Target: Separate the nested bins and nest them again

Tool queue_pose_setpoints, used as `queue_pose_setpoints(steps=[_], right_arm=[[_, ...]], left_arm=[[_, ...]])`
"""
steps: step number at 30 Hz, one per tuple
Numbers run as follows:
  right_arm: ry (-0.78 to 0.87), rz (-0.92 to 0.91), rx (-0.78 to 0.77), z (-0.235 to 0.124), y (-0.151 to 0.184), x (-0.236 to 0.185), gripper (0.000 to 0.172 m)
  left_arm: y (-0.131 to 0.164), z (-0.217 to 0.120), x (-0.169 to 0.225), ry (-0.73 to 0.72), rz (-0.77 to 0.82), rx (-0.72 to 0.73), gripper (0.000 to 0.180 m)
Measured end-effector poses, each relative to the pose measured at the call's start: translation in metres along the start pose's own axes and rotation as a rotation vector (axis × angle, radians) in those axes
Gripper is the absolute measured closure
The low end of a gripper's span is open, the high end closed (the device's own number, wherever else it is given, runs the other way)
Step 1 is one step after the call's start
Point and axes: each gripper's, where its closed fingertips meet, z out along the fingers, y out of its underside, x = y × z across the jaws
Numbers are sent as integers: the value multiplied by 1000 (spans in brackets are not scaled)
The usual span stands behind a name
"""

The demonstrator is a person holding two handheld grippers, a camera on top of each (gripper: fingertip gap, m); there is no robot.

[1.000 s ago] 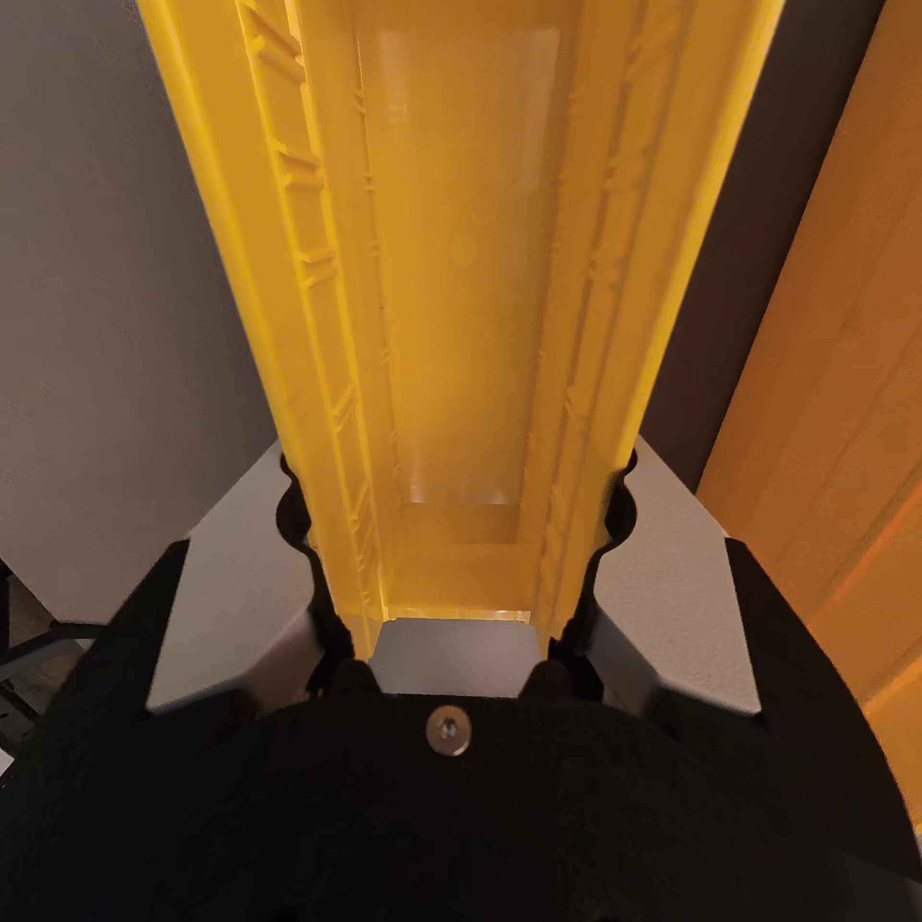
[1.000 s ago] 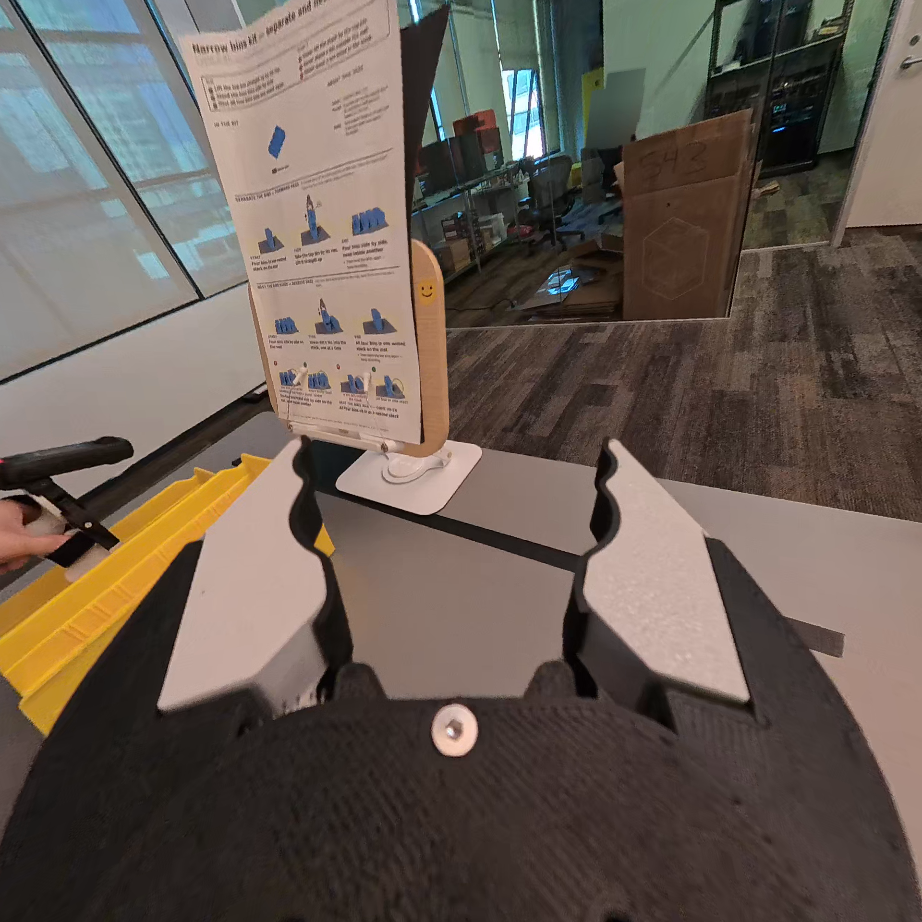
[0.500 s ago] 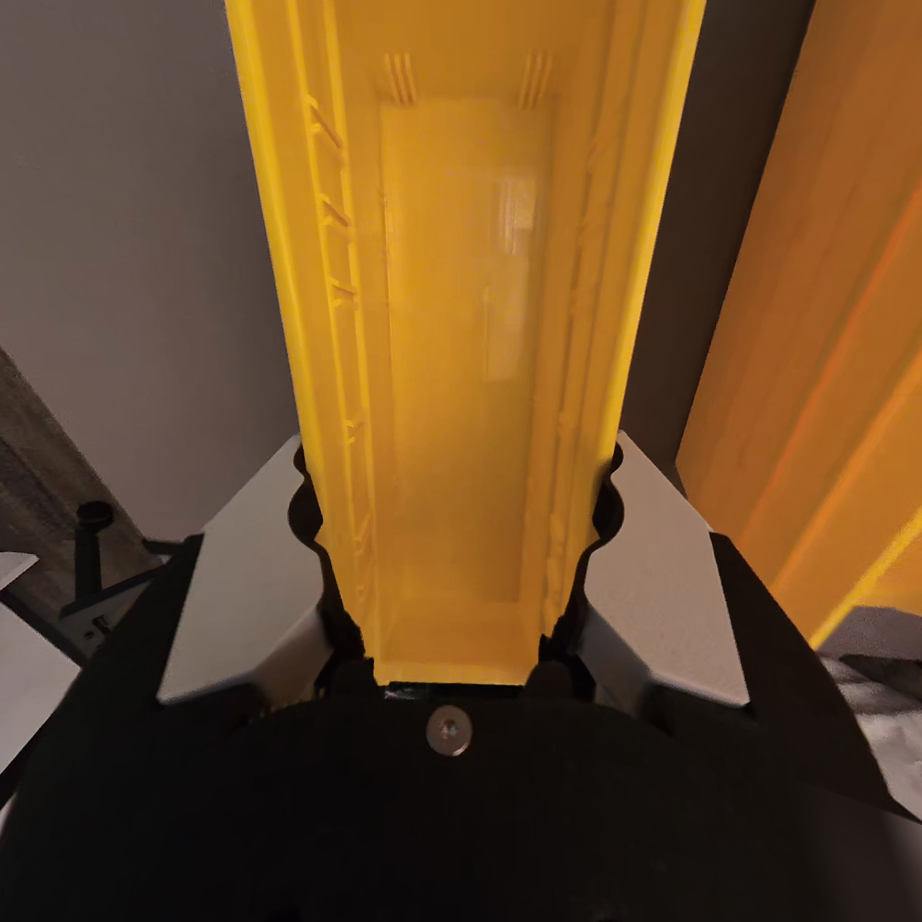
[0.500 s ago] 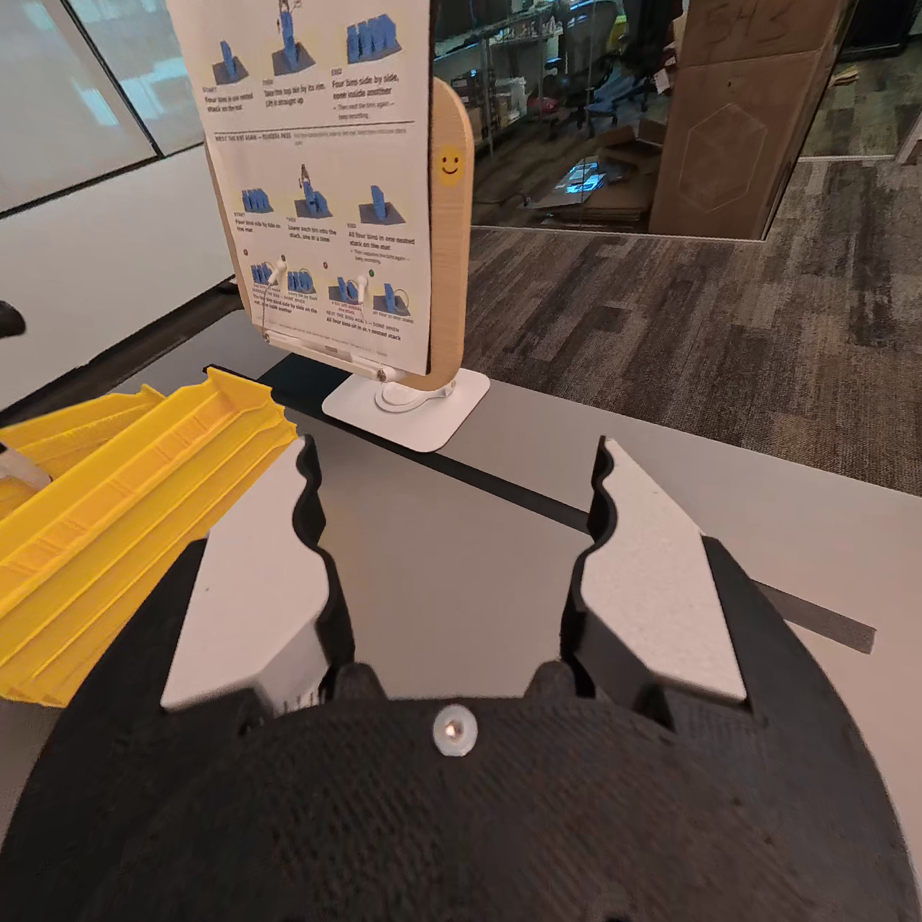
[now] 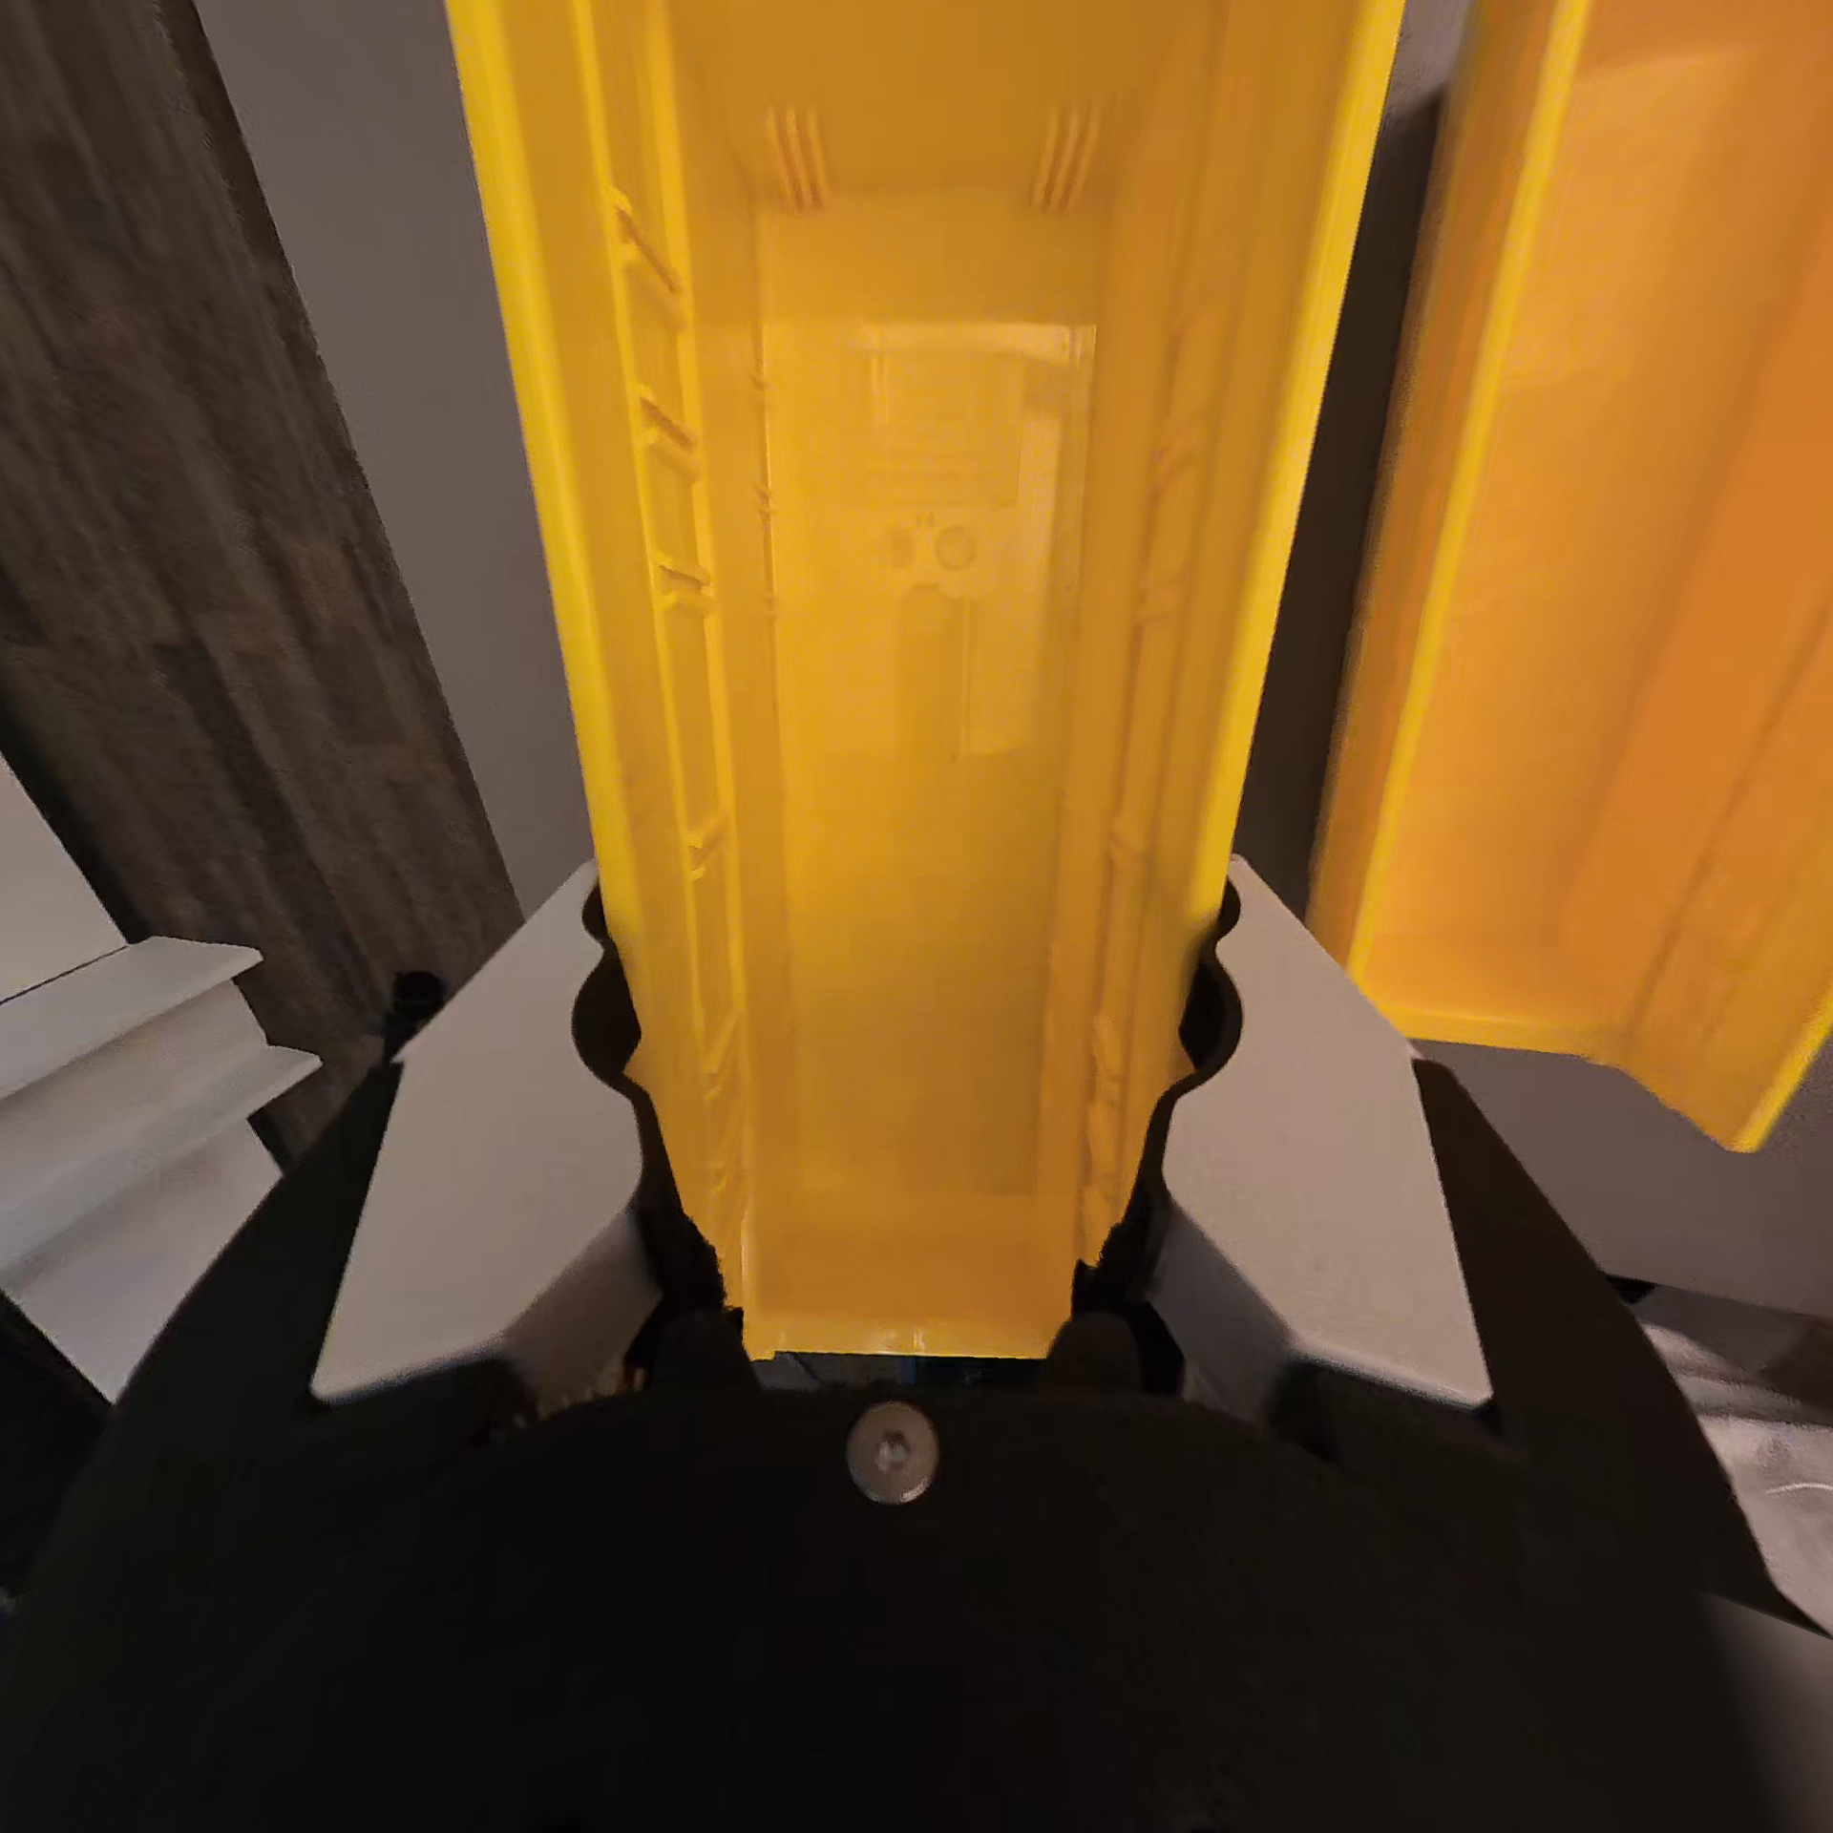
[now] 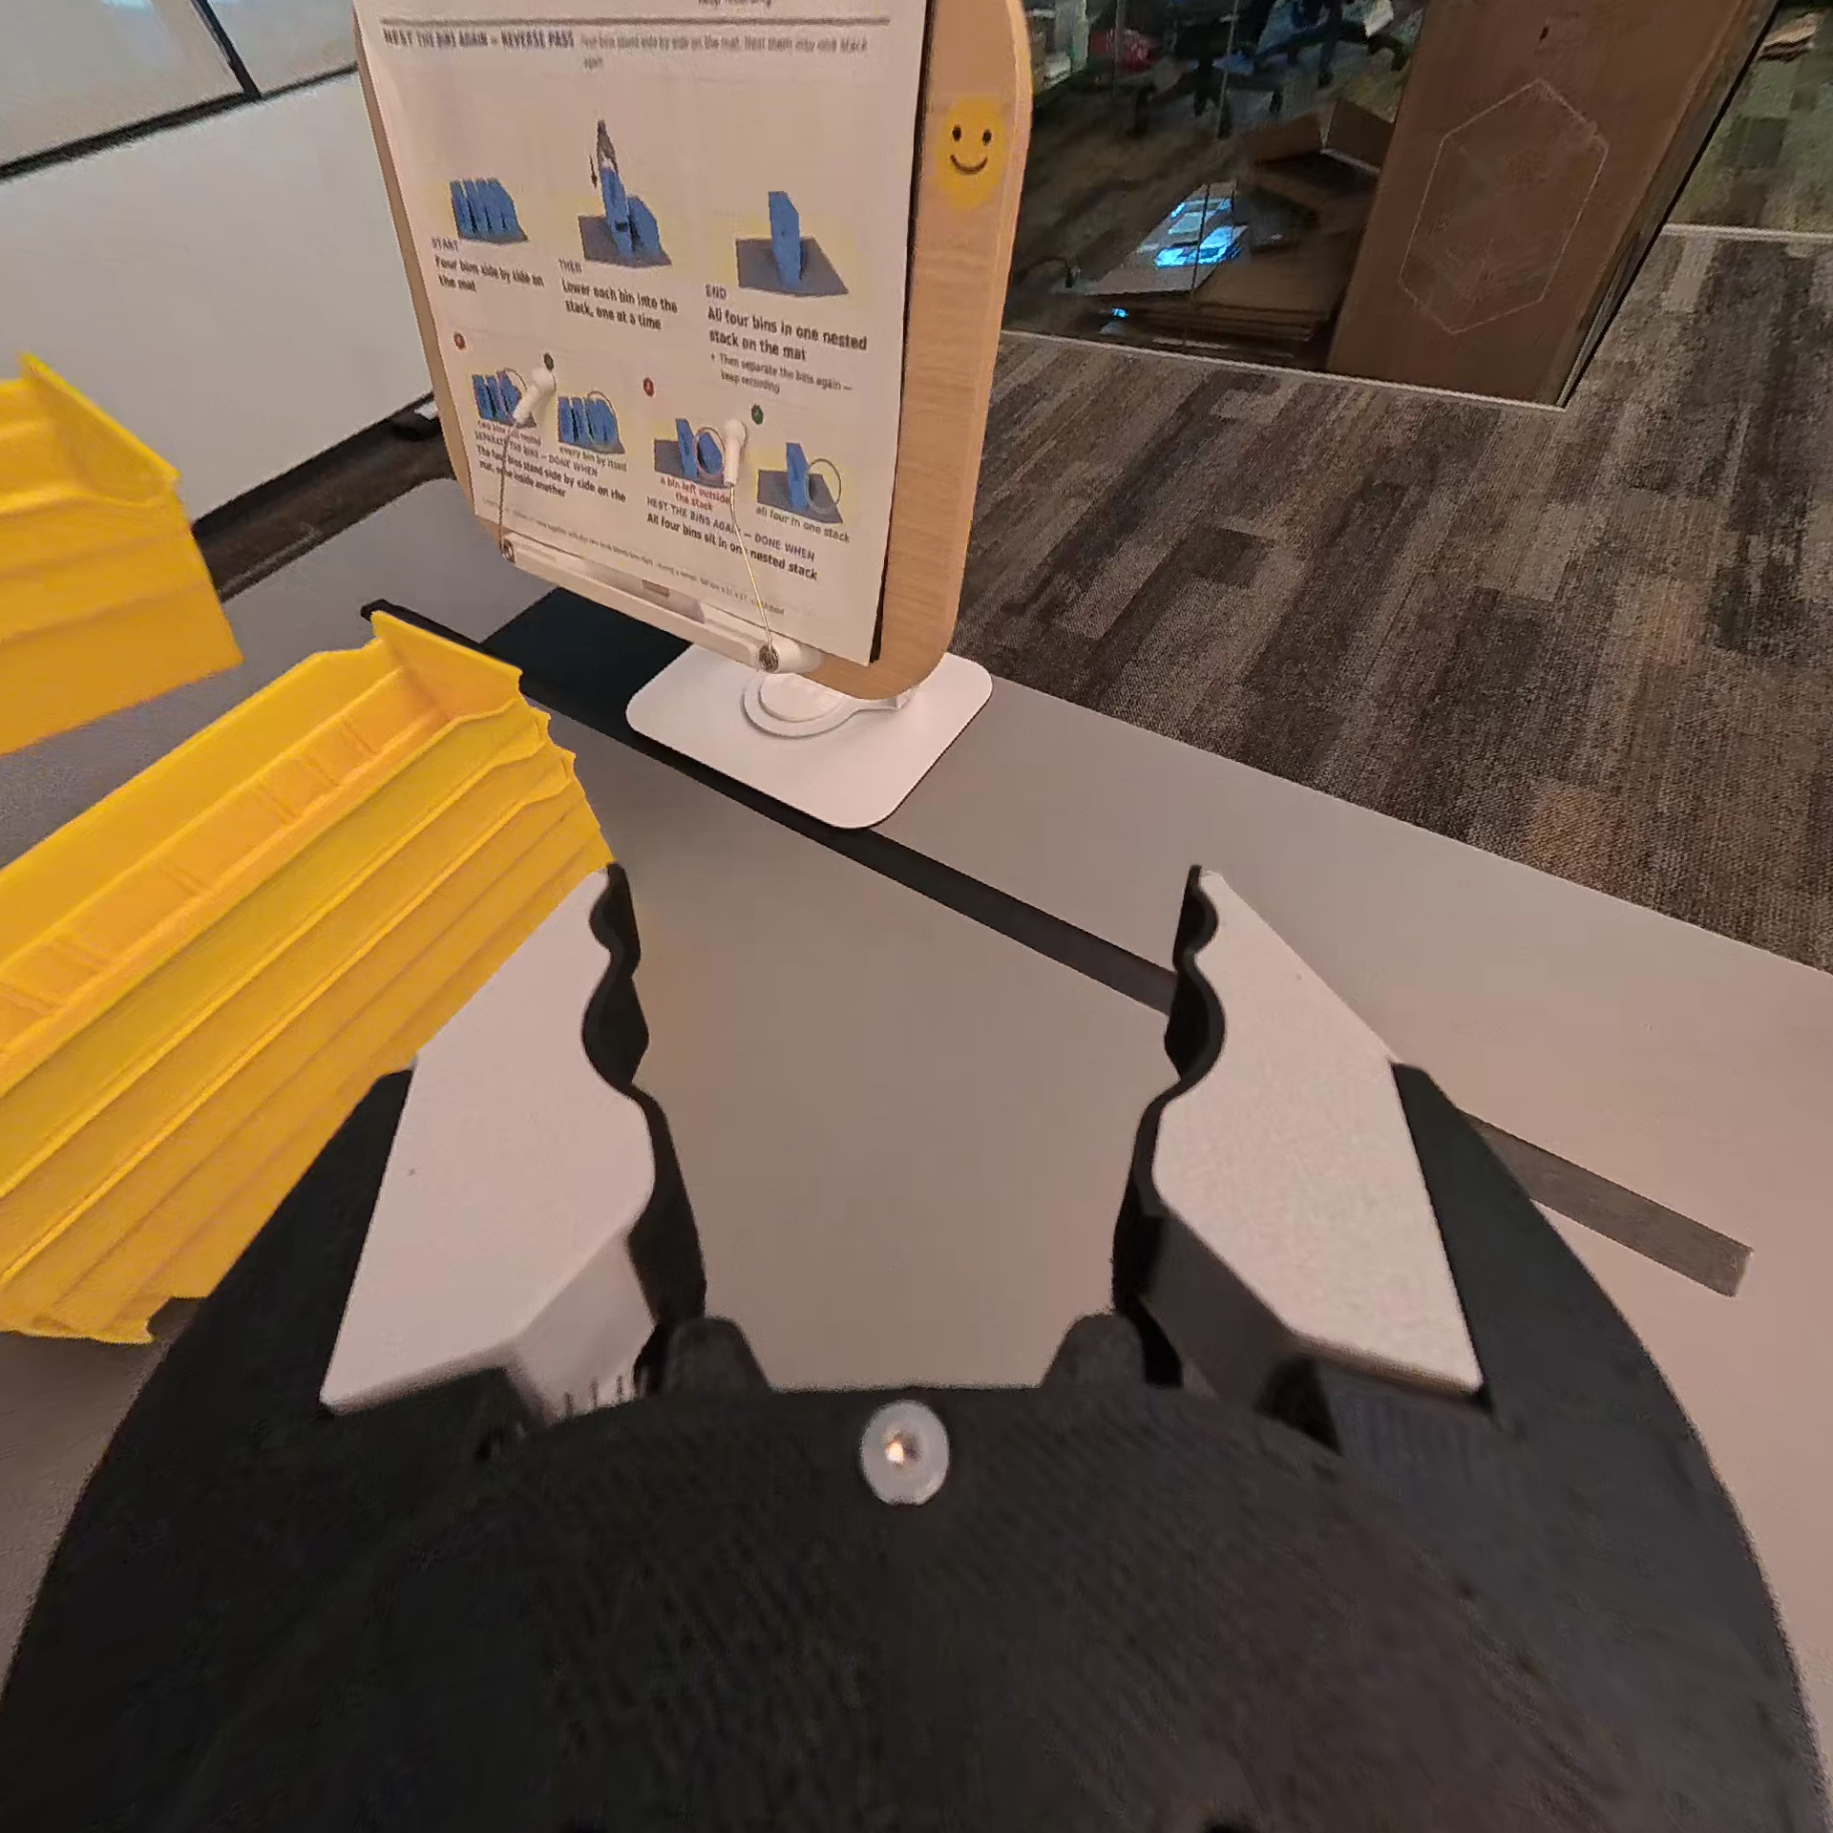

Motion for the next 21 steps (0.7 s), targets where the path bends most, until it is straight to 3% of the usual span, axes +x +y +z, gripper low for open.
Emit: queue_pose_setpoints(steps=[6, 10, 21], right_arm=[[51, -3, -81, 10, 15, 12, 64], [33, -5, -104, 15, 20, 10, 65], [-6, -51, -224, 33, 42, -6, 67]], left_arm=[[-21, -24, 32, 10, 27, 48, 68], [-24, -28, 63, 66, 31, 34, 68], [-35, -45, 105, 40, 23, 51, 68]])
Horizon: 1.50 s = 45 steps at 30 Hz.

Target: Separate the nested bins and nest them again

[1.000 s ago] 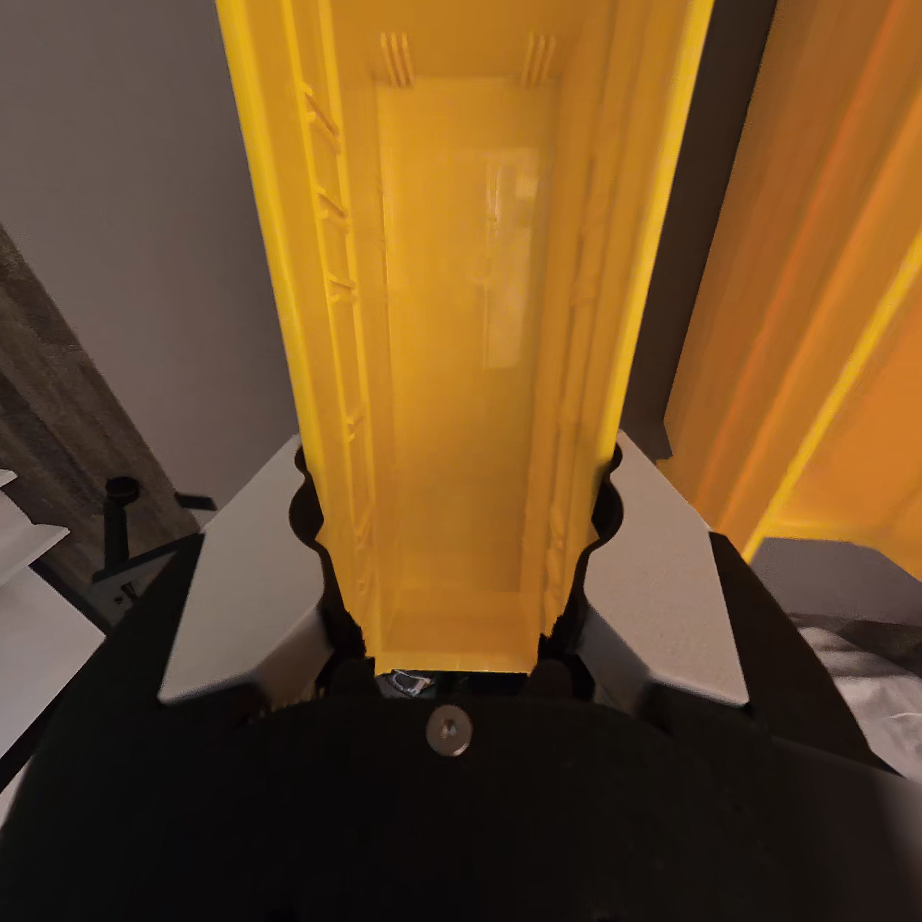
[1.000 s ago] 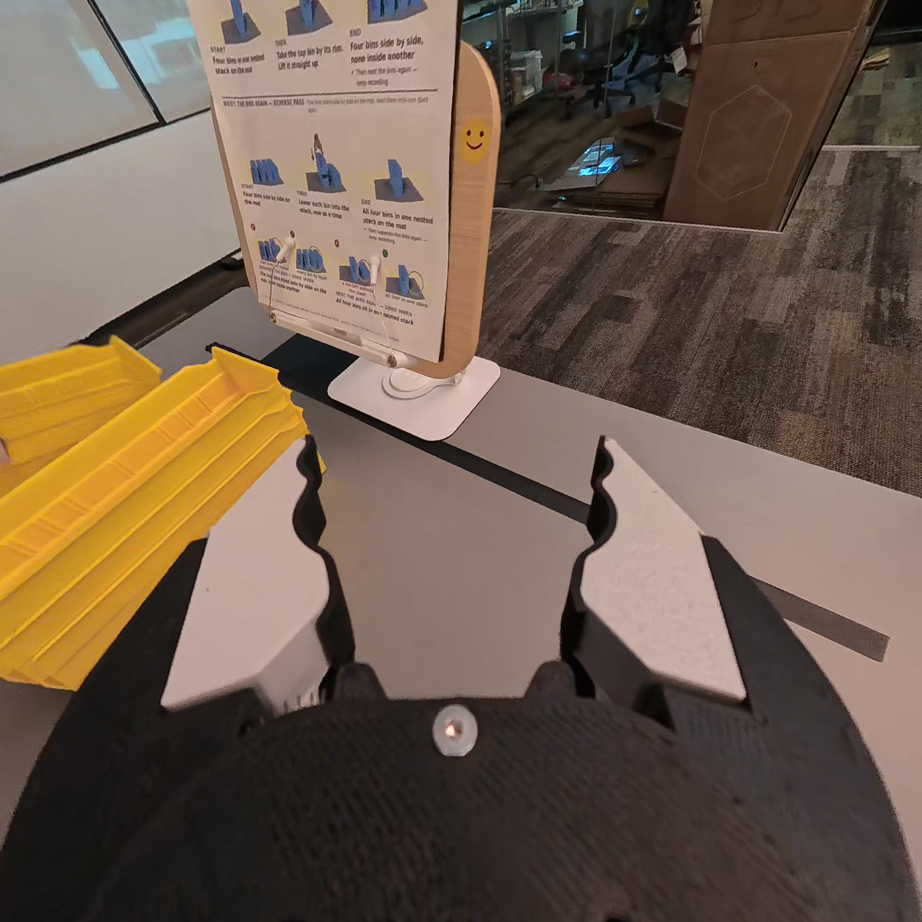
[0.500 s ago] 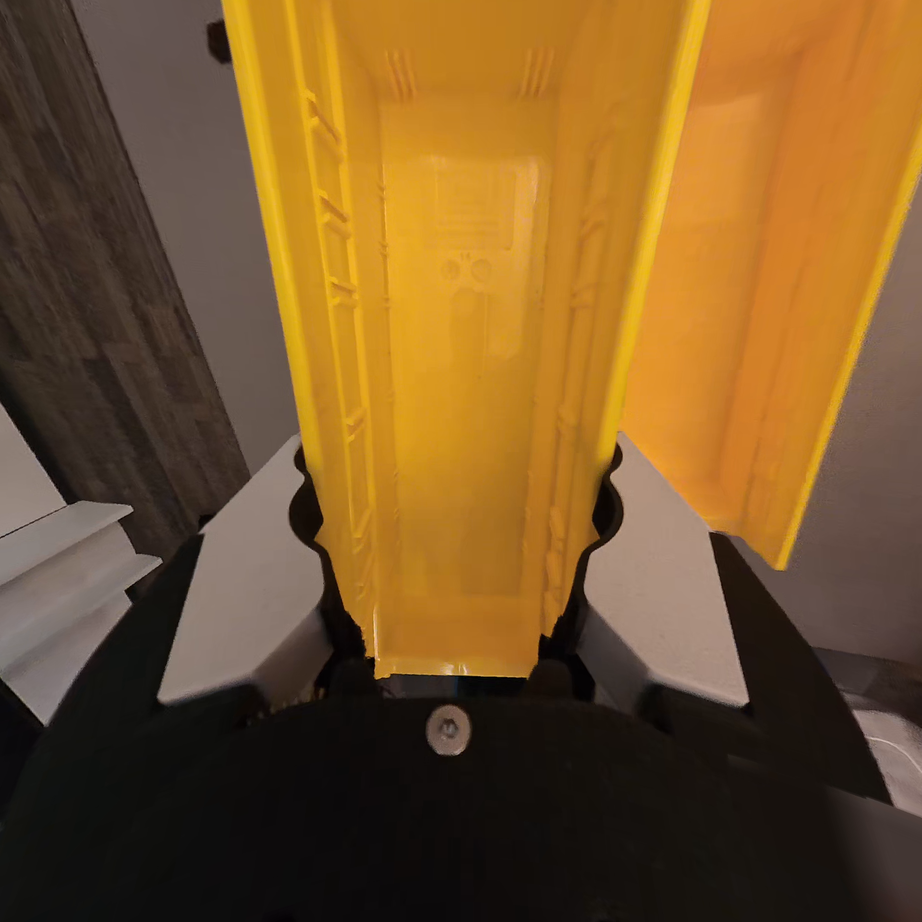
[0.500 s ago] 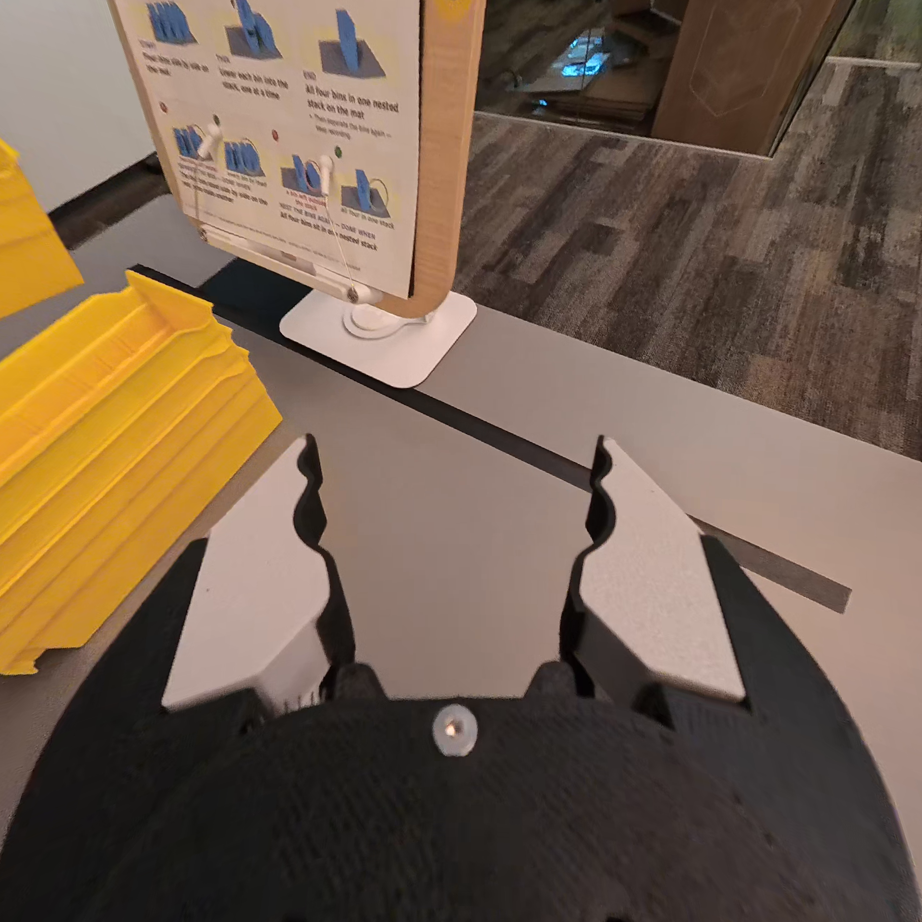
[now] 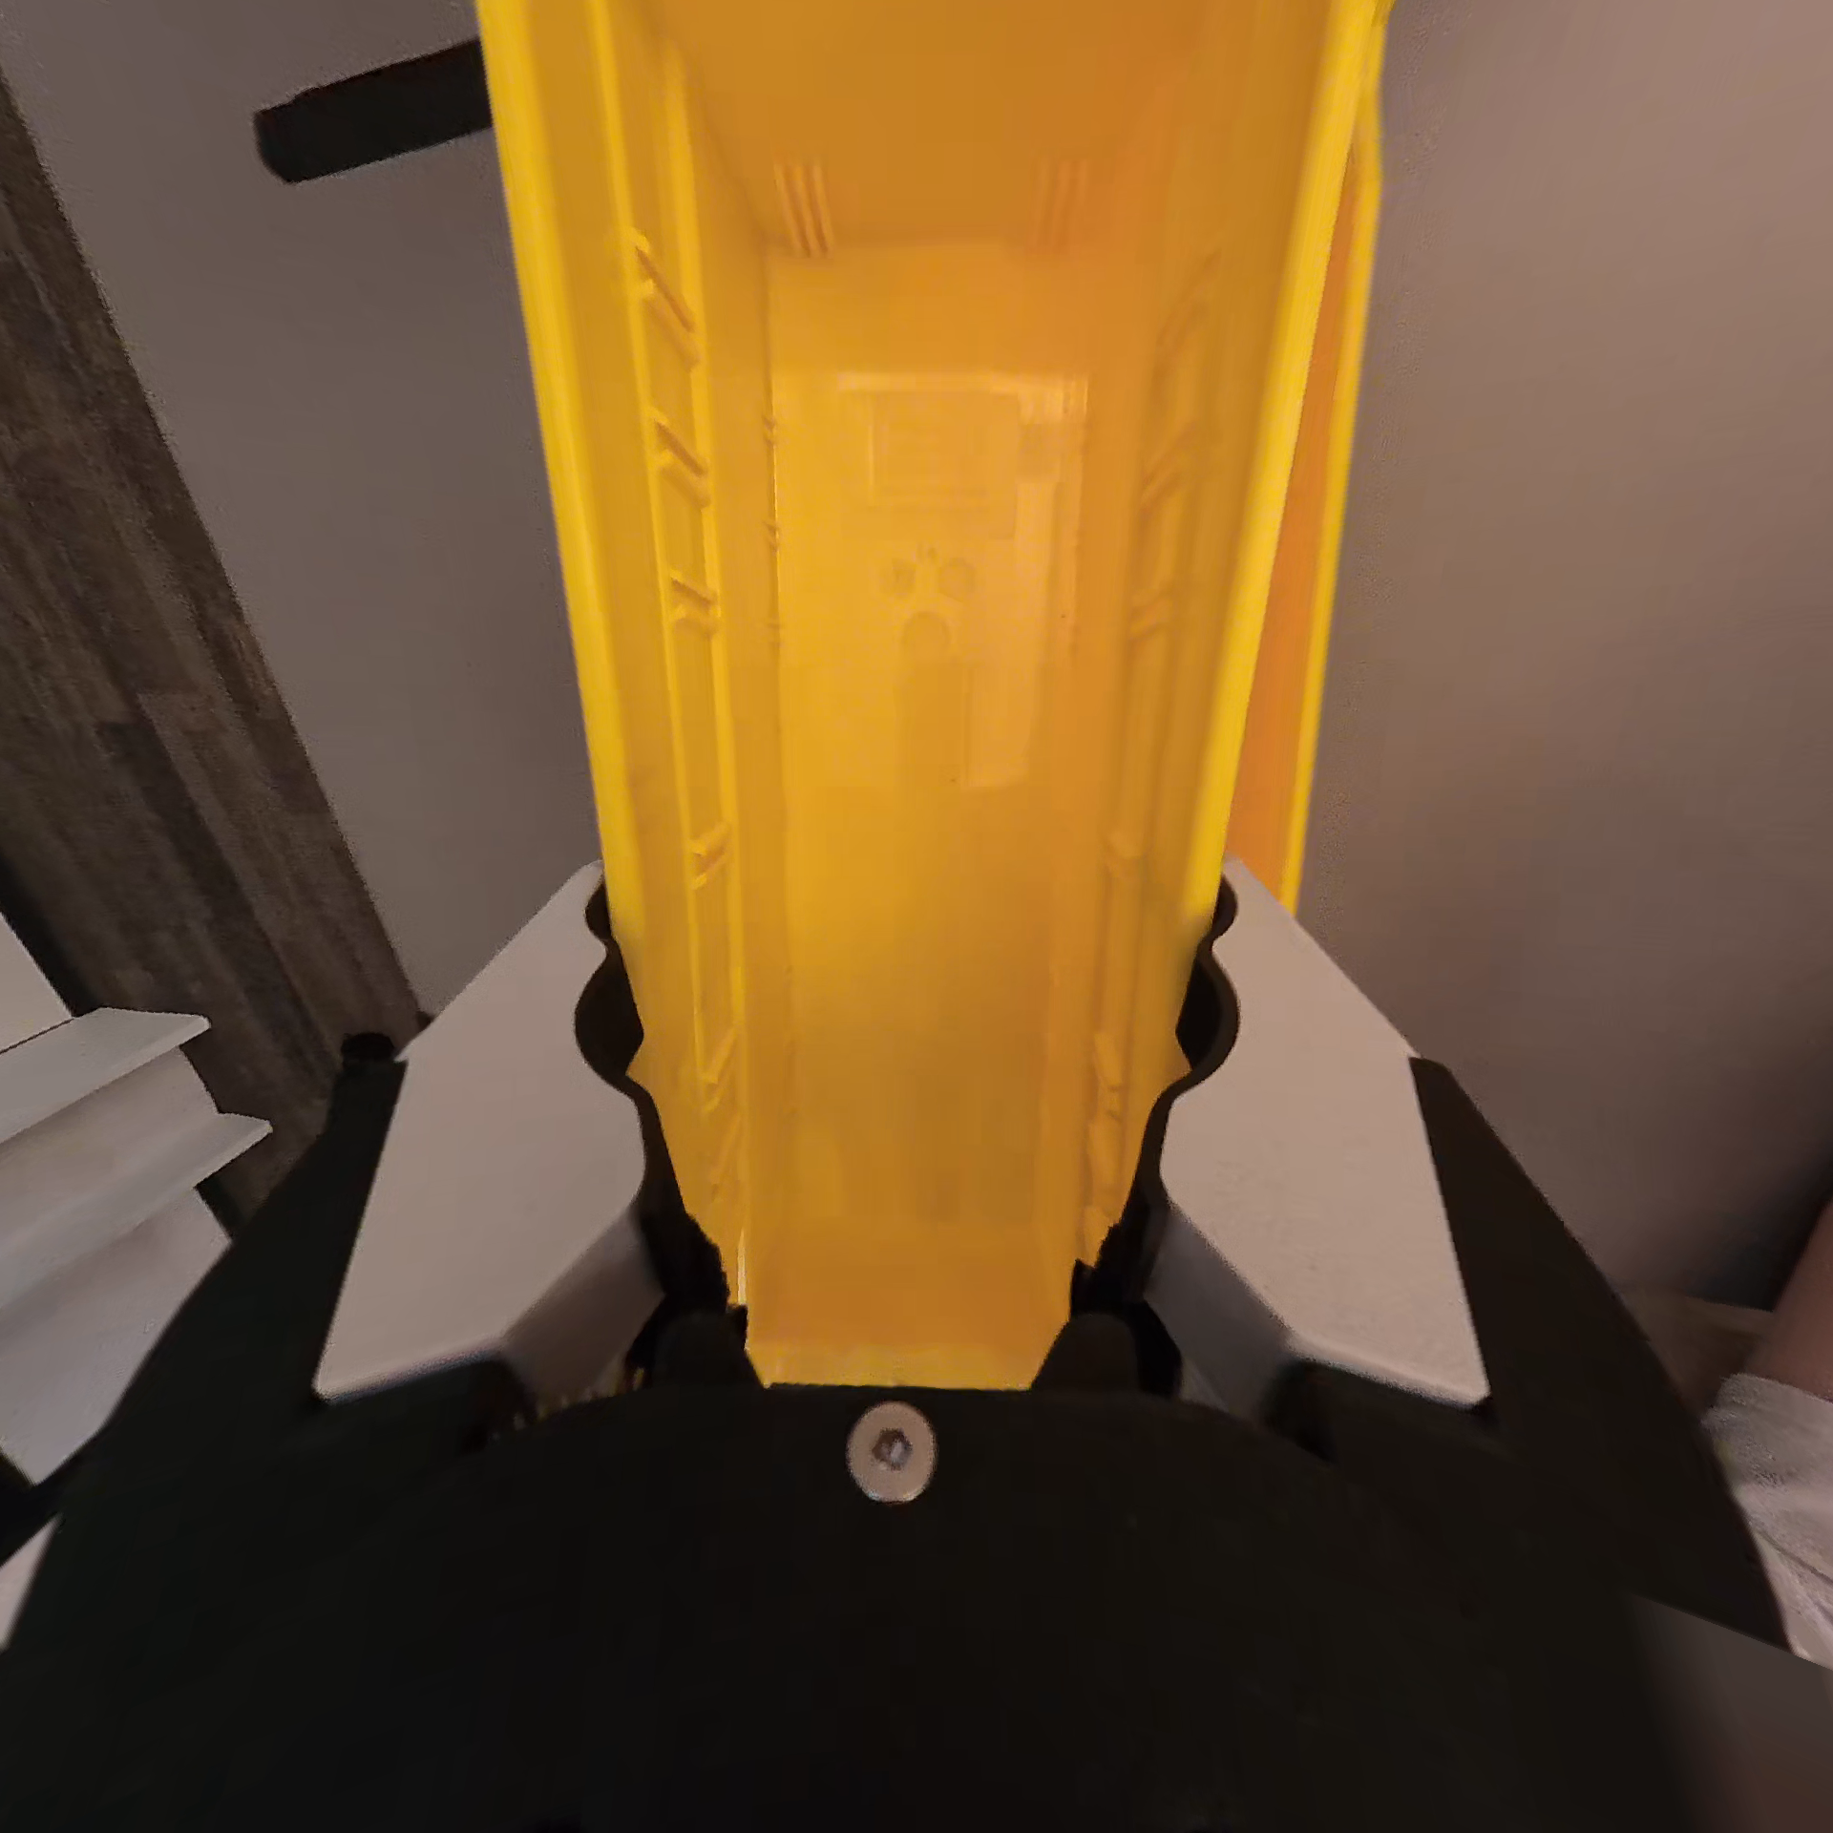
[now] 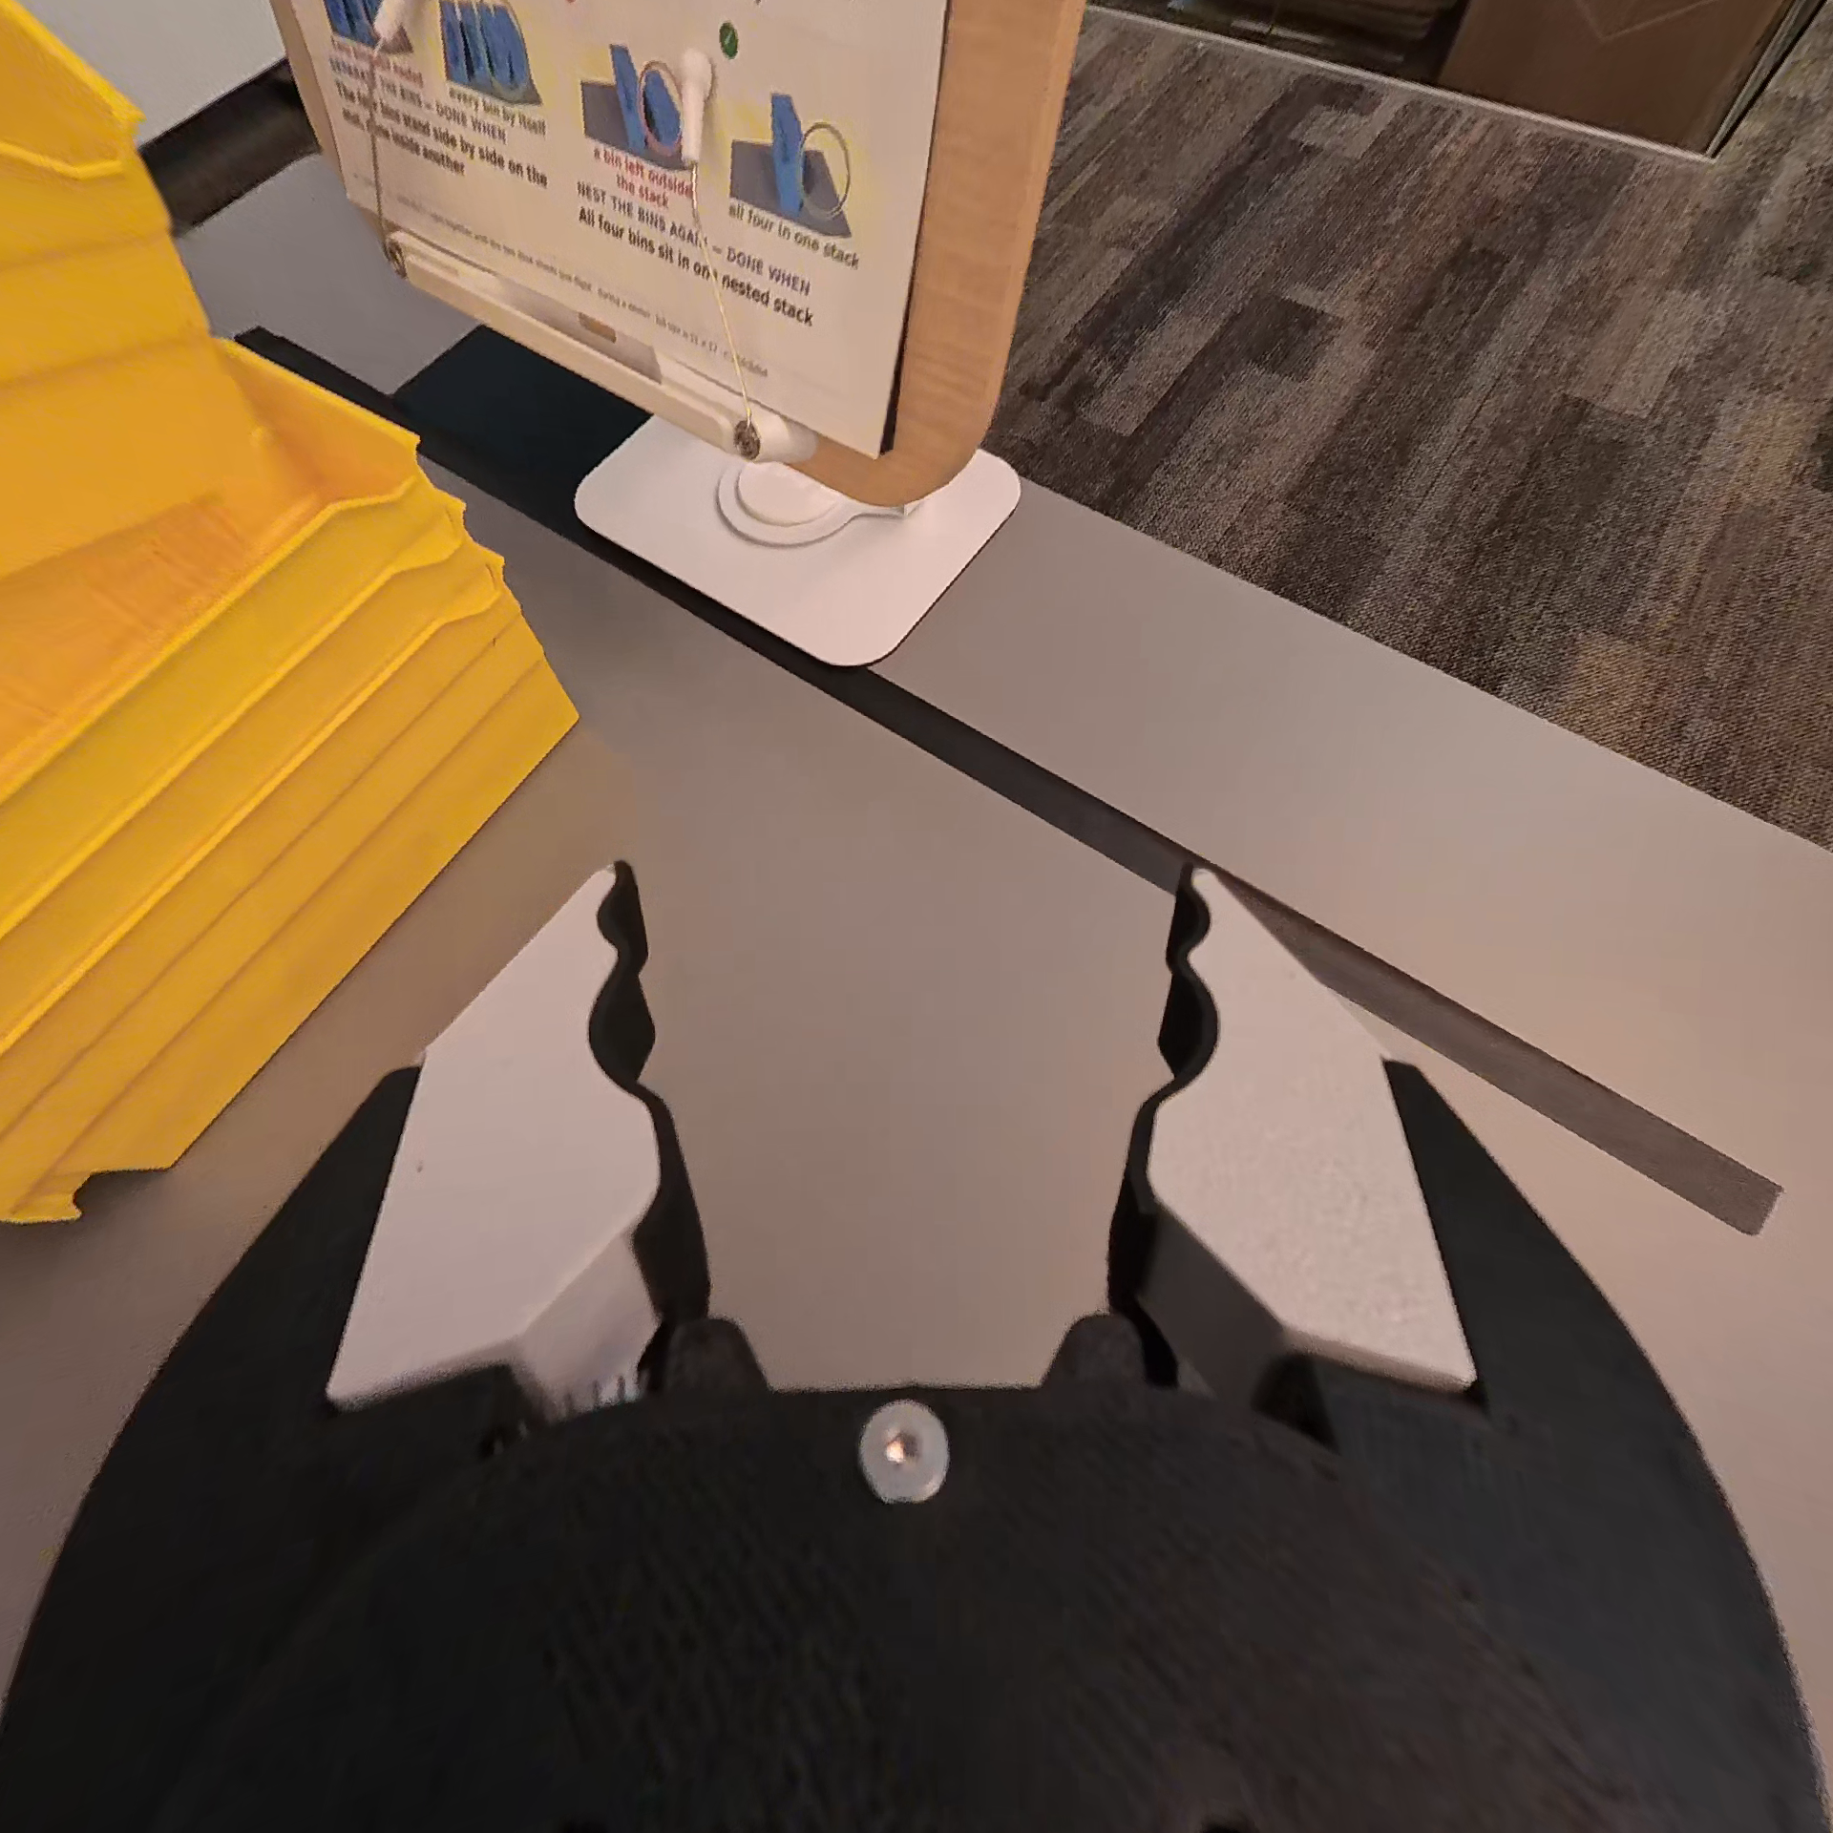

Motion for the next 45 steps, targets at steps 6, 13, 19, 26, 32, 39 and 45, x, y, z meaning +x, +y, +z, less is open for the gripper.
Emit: queue_pose_setpoints(steps=[6, 13, 19, 26, 32, 39, 45], right_arm=[[-25, -13, -16, 0, 3, -7, 68], [-67, -21, -18, -4, 4, -15, 69], [-66, -17, -26, -5, 6, -13, 69], [-52, -21, -63, 3, 12, -10, 69], [-23, -24, -103, 11, 19, -4, 70], [2, -28, -93, 12, 17, 1, 73], [24, -40, -106, 16, 19, 2, 73]], left_arm=[[3, 18, 46, 65, -16, -46, 65], [3, 32, 57, 40, -39, -62, 65], [16, 52, 63, 118, -91, -118, 62], [12, 45, 62, 115, -32, -122, 51], [-18, 4, 74, 168, 86, 15, 57], [-19, -33, 53, 234, 263, 315, 82], [10, 14, -1, 203, 254, 316, 79]])
